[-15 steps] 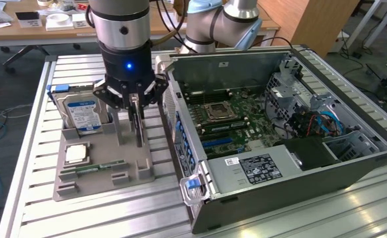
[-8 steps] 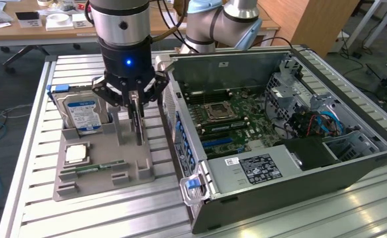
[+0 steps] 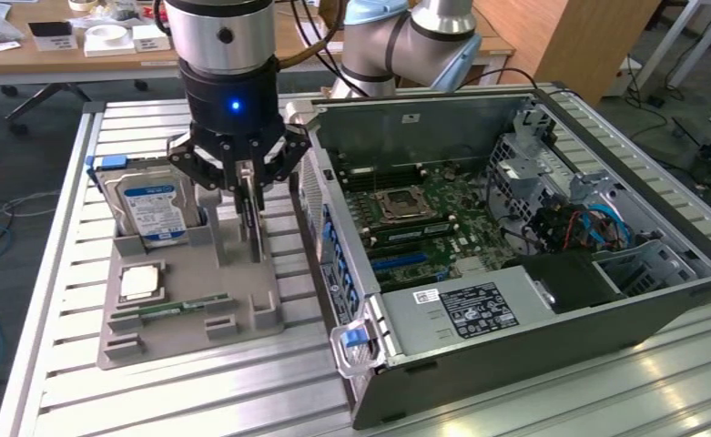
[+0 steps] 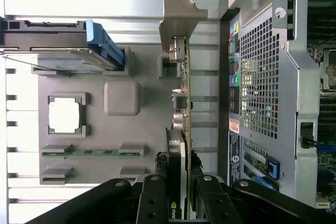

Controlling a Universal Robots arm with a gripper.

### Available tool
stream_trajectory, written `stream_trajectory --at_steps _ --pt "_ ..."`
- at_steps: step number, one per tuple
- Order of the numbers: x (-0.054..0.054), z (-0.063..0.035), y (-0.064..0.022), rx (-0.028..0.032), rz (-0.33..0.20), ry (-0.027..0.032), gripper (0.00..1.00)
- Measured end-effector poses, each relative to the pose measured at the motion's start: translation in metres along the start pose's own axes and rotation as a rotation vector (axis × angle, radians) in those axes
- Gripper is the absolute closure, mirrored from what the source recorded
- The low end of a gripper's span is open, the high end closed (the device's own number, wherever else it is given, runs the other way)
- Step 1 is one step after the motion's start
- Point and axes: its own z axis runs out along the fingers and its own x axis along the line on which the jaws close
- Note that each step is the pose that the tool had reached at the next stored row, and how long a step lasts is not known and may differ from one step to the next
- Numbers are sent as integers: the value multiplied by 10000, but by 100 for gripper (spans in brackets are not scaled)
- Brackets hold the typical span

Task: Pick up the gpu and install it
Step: 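Pick up the gpu and move the gpu toward the slot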

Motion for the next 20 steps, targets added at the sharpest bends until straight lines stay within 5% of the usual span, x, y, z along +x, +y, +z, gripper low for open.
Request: stream_trajectory --at_steps 20 --pt "-3 -150 8 -5 1 0 73"
